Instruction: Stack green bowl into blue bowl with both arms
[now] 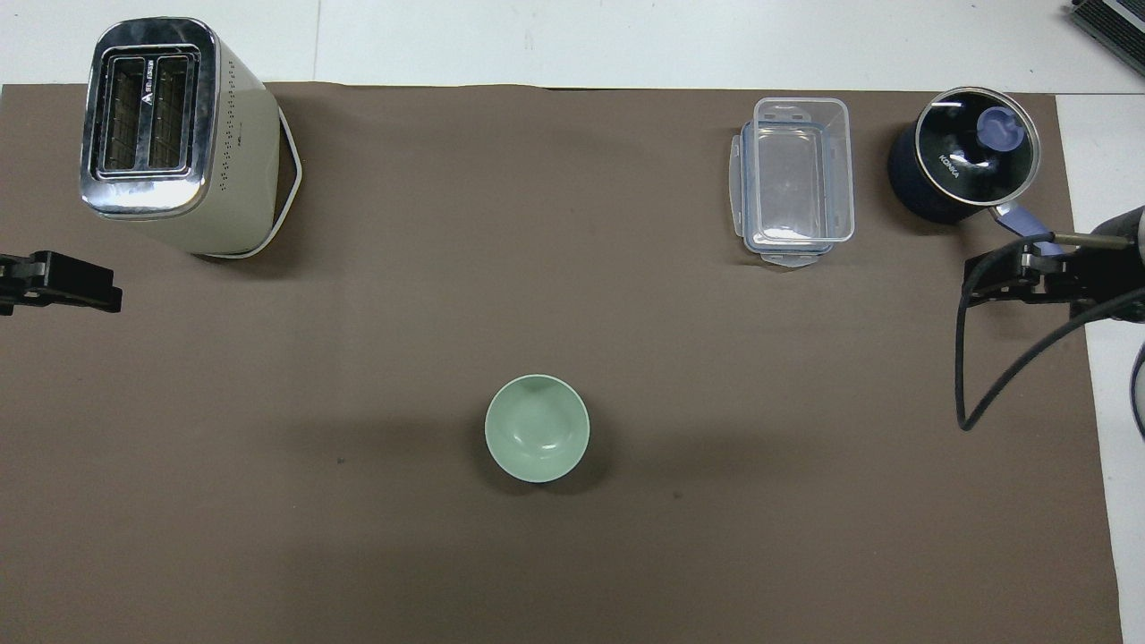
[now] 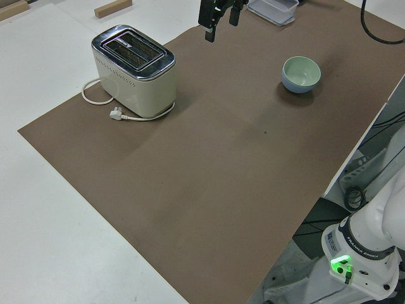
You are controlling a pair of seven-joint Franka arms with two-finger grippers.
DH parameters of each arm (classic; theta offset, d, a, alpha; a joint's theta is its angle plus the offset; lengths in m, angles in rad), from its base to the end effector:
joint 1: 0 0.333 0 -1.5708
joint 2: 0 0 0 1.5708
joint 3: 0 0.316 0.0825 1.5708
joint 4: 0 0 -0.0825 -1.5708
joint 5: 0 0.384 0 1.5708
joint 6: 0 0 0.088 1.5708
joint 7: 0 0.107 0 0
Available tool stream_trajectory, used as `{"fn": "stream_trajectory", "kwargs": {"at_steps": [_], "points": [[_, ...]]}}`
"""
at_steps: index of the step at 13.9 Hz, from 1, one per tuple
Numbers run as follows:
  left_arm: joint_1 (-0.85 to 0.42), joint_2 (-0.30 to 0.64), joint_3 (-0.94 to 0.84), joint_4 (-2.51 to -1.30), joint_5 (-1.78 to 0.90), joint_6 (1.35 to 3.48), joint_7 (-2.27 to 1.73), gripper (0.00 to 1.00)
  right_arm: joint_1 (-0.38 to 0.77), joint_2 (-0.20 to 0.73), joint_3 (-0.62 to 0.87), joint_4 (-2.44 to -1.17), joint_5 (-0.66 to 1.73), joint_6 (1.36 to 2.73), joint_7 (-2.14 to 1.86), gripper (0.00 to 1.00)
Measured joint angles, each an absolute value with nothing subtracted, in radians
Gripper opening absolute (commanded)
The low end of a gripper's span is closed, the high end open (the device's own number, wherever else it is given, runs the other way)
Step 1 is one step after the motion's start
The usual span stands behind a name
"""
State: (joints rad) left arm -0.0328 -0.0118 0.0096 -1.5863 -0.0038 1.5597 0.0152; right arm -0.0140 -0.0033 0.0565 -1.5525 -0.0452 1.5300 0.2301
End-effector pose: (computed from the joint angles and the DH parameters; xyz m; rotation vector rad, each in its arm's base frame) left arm 0.5493 -0.0131 0.6227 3.1371 -0.0603 -0.0232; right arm 0.5492 0.0184 0.6315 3.0802 -0.2920 -0.0199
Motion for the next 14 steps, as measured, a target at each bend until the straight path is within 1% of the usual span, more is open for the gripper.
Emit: {"fn": "stream_trajectory", "kwargs": {"at_steps": [14], "points": [[-0.033, -0.012, 0.01, -1.586, -0.004, 1.56, 0.015, 1.0, -0.007, -0.012, 0.06, -1.541, -0.041, 1.521, 0.23, 1.0]]}}
